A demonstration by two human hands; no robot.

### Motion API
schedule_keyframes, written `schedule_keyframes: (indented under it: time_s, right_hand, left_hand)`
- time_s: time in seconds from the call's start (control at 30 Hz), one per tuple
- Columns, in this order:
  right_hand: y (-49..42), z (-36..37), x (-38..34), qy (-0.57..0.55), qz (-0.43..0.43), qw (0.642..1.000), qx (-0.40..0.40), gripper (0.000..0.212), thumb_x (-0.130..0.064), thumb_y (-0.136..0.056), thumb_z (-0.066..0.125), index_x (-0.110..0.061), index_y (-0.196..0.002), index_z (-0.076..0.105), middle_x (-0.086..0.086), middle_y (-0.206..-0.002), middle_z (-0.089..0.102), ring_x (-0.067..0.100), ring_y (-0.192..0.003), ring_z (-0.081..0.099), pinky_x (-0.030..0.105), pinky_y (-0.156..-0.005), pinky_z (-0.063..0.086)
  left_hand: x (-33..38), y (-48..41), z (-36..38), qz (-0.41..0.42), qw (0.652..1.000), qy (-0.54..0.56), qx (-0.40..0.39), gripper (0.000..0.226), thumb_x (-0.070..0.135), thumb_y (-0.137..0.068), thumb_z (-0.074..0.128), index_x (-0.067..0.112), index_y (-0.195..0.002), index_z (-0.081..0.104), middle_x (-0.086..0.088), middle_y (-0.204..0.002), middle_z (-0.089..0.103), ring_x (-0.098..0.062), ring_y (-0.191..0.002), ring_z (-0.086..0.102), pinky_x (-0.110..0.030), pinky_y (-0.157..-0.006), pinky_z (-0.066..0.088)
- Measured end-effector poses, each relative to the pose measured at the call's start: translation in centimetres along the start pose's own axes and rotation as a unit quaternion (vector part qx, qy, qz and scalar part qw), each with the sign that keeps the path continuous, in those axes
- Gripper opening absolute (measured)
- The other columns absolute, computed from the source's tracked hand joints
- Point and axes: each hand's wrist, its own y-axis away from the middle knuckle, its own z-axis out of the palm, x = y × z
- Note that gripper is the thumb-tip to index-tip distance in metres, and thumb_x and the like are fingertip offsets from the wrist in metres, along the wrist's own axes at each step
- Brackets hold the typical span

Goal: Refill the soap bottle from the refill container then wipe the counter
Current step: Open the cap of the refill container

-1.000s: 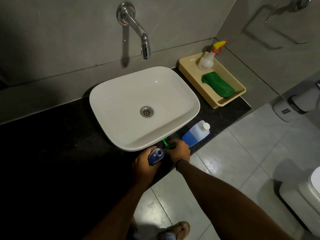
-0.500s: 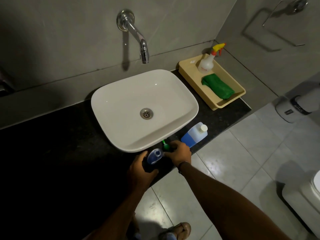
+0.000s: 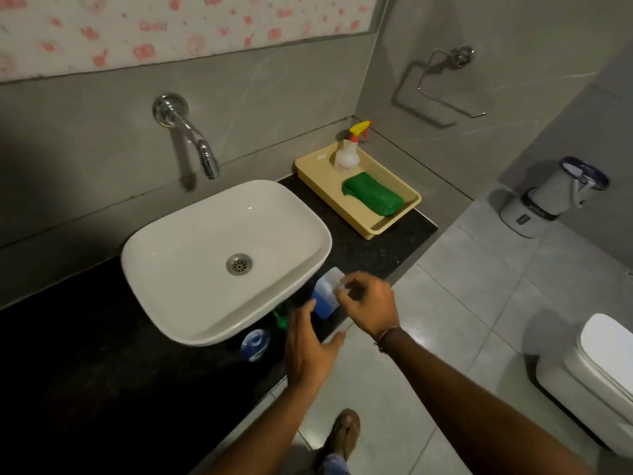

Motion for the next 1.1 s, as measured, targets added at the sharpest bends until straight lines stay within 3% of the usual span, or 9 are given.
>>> schedule_keyframes:
  time_s: [0.1, 0.2, 0.33, 0.5, 0.63, 0.77, 0.93, 1.03, 1.1]
  right_hand:
    - [-3.1, -1.4, 0.3, 0.048, -0.024, 0.998, -0.039, 0.033, -0.056, -0.082, 0.065, -0.038, -0.109, 0.063, -0.014, -0.101, 0.065, 0.003, -0.086, 0.063, 0.027, -0.072, 0.06]
    - [-5.4, -2.0, 0.5, 0.085, -0.057, 0.989, -0.108, 0.04, -0.06, -0.077, 0.066, -0.036, -0.109, 0.063, -0.01, -0.105, 0.066, 0.009, -0.092, 0.064, 0.033, -0.076, 0.06]
    - [-7.6, -1.8, 0.7, 0.128, -0.072, 0.971, -0.19, 0.053, -0.072, -0.075, 0.057, -0.029, -0.104, 0.068, -0.003, -0.102, 0.071, 0.017, -0.091, 0.068, 0.042, -0.078, 0.061]
    - [-9.3, -2.7, 0.5, 0.202, -0.147, 0.944, -0.217, 0.043, -0.054, -0.091, 0.061, -0.02, -0.115, 0.067, 0.009, -0.111, 0.071, 0.028, -0.099, 0.068, 0.044, -0.087, 0.057]
    - [-10.6, -5.7, -1.0, 0.204, -0.243, 0.915, -0.248, 0.035, -0.049, -0.093, 0.06, -0.021, -0.111, 0.07, 0.005, -0.107, 0.074, 0.026, -0.095, 0.068, 0.042, -0.082, 0.057]
    - [-11.2, -8.9, -3.4, 0.206, -0.289, 0.9, -0.254, 0.041, -0.053, -0.094, 0.06, -0.02, -0.114, 0.072, 0.002, -0.108, 0.075, 0.022, -0.093, 0.068, 0.041, -0.08, 0.057]
    - [-10.5, -11.3, -5.4, 0.235, -0.379, 0.843, -0.301, 0.026, -0.012, -0.087, 0.071, -0.019, -0.112, 0.074, 0.003, -0.123, 0.072, 0.025, -0.112, 0.067, 0.044, -0.09, 0.057]
    - [-9.4, -12.6, -6.6, 0.192, -0.342, 0.868, -0.304, 0.04, -0.019, -0.084, 0.075, -0.024, -0.123, 0.068, -0.002, -0.128, 0.069, 0.018, -0.114, 0.064, 0.035, -0.095, 0.055]
    - [-8.9, -12.8, -7.7, 0.2, -0.298, 0.898, -0.254, 0.042, -0.044, -0.086, 0.071, -0.026, -0.124, 0.065, -0.001, -0.123, 0.069, 0.017, -0.106, 0.066, 0.035, -0.09, 0.057]
  left_hand:
    - [1.9, -3.7, 1.8, 0.014, 0.999, -0.01, 0.036, 0.1, 0.027, -0.061, 0.098, 0.012, -0.147, 0.049, -0.008, -0.151, 0.055, -0.024, -0.143, 0.048, -0.046, -0.117, 0.044]
    - [2.7, -6.0, 3.6, -0.042, 0.999, 0.004, 0.01, 0.106, 0.023, -0.058, 0.099, 0.017, -0.149, 0.047, -0.007, -0.152, 0.054, -0.026, -0.142, 0.049, -0.046, -0.117, 0.042]
    - [2.6, -8.0, 5.4, -0.076, 0.996, -0.035, -0.001, 0.081, 0.029, -0.064, 0.094, 0.024, -0.137, 0.06, -0.003, -0.136, 0.067, -0.025, -0.128, 0.061, -0.041, -0.109, 0.047]
    - [3.5, -8.6, 6.5, -0.08, 0.996, -0.043, 0.012, 0.058, 0.027, -0.078, 0.086, 0.012, -0.129, 0.066, -0.007, -0.132, 0.068, -0.027, -0.129, 0.06, -0.045, -0.113, 0.045]
    - [5.5, -7.8, 5.4, -0.075, 0.991, -0.075, 0.086, 0.07, 0.045, -0.059, 0.092, 0.028, -0.124, 0.07, 0.0, -0.119, 0.075, -0.025, -0.11, 0.069, -0.038, -0.093, 0.055]
    - [7.2, -7.7, 4.1, -0.049, 0.993, -0.086, 0.07, 0.062, 0.052, -0.06, 0.085, 0.031, -0.117, 0.07, 0.003, -0.11, 0.076, -0.024, -0.099, 0.072, -0.028, -0.081, 0.049]
    - [8.0, -7.5, 1.9, -0.026, 0.99, -0.117, 0.068, 0.062, 0.058, -0.057, 0.087, 0.031, -0.11, 0.069, 0.005, -0.101, 0.074, -0.021, -0.091, 0.071, -0.027, -0.072, 0.046]
    - [7.4, -7.1, 0.9, -0.009, 0.99, -0.121, 0.07, 0.065, 0.056, -0.055, 0.088, 0.032, -0.111, 0.069, 0.004, -0.101, 0.076, -0.021, -0.088, 0.071, -0.027, -0.069, 0.044]
    - [7.4, -6.7, 0.6, -0.004, 0.991, -0.121, 0.063, 0.067, 0.059, -0.055, 0.088, 0.033, -0.114, 0.069, 0.003, -0.103, 0.077, -0.02, -0.09, 0.071, -0.027, -0.07, 0.045]
